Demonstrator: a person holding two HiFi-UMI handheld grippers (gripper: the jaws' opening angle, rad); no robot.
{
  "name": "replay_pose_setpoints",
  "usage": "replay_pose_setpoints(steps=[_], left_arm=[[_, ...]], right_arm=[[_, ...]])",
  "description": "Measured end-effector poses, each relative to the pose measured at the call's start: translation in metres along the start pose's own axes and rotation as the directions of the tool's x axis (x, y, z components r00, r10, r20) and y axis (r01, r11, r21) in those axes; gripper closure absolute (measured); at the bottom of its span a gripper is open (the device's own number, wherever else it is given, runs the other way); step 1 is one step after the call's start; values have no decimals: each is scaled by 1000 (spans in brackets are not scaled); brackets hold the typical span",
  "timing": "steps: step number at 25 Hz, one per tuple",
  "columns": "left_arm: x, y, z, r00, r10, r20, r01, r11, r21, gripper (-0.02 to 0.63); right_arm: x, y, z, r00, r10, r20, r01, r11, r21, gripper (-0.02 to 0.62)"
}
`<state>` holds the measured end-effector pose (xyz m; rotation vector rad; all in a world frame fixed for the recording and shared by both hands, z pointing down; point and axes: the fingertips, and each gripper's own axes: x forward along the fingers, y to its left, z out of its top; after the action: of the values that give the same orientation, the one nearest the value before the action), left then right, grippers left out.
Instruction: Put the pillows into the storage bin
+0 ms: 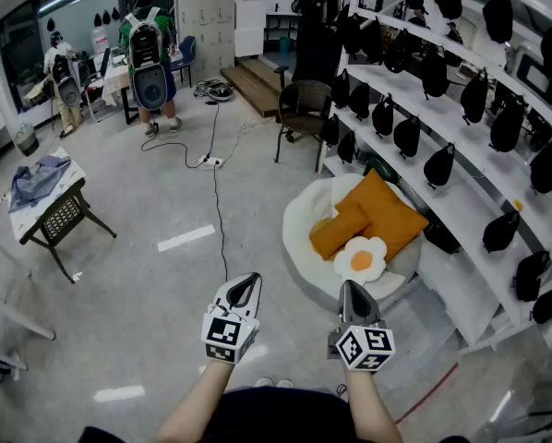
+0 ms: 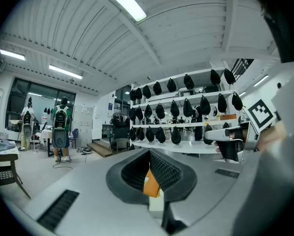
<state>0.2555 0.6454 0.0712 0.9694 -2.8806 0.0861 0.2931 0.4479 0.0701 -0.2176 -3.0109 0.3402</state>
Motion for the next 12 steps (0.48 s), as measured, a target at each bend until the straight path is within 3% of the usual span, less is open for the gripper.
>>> replay_pose_setpoints(steps=[12], left_arm=[[4, -11, -6, 1000, -24, -15, 24, 1000, -10, 584]], right_arm=[[-6, -5, -4, 1000, -3, -12, 3, 1000, 12, 594]])
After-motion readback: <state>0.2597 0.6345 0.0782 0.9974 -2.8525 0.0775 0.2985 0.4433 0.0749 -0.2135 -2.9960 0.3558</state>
